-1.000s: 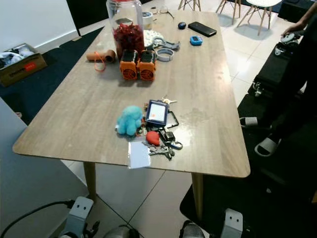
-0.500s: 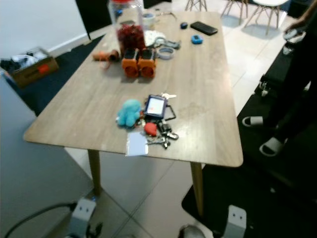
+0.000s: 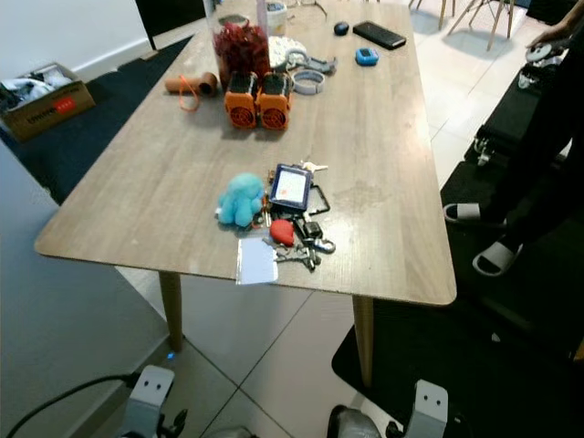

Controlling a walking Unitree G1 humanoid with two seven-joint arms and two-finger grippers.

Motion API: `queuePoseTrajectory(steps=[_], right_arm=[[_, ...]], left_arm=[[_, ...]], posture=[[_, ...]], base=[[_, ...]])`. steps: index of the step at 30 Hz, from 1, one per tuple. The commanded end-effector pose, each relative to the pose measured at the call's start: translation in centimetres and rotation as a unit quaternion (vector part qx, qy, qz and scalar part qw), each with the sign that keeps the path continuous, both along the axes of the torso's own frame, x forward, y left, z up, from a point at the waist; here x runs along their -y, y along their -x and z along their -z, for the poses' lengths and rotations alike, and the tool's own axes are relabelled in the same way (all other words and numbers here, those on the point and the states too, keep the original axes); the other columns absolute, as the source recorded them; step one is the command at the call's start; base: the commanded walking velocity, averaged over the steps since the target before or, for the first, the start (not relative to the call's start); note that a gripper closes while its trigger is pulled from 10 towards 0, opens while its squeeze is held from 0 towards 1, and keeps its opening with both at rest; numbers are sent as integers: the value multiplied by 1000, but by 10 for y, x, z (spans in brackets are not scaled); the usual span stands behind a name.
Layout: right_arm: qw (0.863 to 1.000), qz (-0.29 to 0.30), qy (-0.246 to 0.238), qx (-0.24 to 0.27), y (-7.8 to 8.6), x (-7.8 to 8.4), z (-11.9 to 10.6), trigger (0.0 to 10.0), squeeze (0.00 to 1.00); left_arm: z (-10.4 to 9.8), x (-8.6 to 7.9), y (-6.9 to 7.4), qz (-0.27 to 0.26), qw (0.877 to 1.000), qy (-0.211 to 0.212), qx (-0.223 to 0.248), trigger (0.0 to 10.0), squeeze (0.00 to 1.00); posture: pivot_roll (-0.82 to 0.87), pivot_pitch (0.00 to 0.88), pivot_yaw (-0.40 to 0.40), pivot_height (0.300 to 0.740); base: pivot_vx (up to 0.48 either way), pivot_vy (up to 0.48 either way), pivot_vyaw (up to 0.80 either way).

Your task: Hang keys on a hook

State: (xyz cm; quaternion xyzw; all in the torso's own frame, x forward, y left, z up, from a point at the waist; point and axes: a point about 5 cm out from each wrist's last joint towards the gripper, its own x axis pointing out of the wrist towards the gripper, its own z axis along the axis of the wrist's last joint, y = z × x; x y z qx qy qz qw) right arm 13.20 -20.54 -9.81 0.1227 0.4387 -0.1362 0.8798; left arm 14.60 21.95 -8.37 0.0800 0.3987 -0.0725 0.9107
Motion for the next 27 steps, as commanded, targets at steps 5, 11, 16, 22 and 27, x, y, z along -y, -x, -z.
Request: queuePoseTrajectory(steps=[5,11,16,22,27], right_arm=[[1000,-4,-5,-12,4,-2,2,10000,0],[999,-35,0,-1,-10,-7,-2,10000,0],[999,-47,3,8,-18,-8,-5,10000,0],[999,-44,-6,21,-30,-10,-9,10000,0],[999,-30,-15,22,-33,-12,-9,10000,0]], left_arm=[[1,-7,7,-54,998,11,0,10000,8],[3,-7,8,-75,997,18,-6,10000,0],[2,-5,6,-49,999,15,-7,10000,0],[2,-3,4,-48,998,29,-7,10000,0],[3,-2,4,-35,999,25,-22,10000,0]], posture=[[61,92,-9,740],[61,92,-15,740],[62,88,-18,740],[63,81,-17,740],[58,58,-1,740]], base=[[0,0,0],[0,0,0],[0,0,0],[0,0,0],[0,0,0]])
